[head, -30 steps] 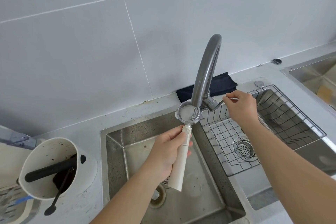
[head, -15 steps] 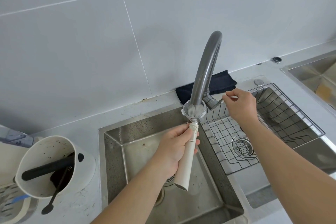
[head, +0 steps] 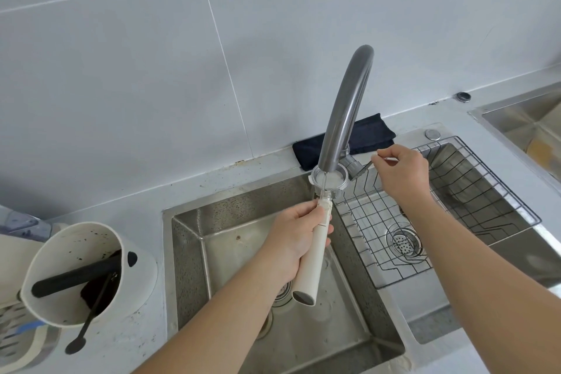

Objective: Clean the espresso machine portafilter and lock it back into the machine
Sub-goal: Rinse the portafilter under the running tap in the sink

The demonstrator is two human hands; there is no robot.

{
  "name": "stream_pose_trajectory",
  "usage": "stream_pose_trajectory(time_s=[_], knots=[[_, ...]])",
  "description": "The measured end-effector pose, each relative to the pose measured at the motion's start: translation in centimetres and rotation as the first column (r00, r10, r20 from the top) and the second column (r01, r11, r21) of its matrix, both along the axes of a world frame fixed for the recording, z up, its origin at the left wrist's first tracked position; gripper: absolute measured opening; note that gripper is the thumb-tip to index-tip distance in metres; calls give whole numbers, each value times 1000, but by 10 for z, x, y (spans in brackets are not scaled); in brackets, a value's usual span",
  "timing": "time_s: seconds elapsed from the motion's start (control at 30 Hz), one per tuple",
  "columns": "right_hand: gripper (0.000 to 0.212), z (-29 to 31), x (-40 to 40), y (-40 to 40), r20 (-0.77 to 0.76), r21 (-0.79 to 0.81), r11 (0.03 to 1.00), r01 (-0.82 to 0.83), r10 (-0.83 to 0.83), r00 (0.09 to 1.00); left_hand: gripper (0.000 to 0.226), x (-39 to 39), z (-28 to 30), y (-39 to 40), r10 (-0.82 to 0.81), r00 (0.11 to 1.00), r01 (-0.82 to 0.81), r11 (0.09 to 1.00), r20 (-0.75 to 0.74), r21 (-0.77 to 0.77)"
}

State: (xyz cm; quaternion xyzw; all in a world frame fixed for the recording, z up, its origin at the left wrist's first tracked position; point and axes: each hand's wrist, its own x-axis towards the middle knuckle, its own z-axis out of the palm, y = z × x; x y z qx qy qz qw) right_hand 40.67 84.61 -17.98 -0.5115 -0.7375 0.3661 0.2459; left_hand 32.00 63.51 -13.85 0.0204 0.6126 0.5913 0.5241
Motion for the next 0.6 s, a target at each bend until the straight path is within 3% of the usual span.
stream_pose_trajectory(time_s=[0.27, 0.6], knots=[[13, -1, -1, 1, -21, -21, 1000, -7, 7, 1000, 21, -13, -8, 20, 47, 999, -47, 999, 18, 0], [13, 0, -1, 2, -18, -55, 998, 11, -12, 1000, 19, -21, 2, 43, 149, 969, -161, 986, 197, 48]])
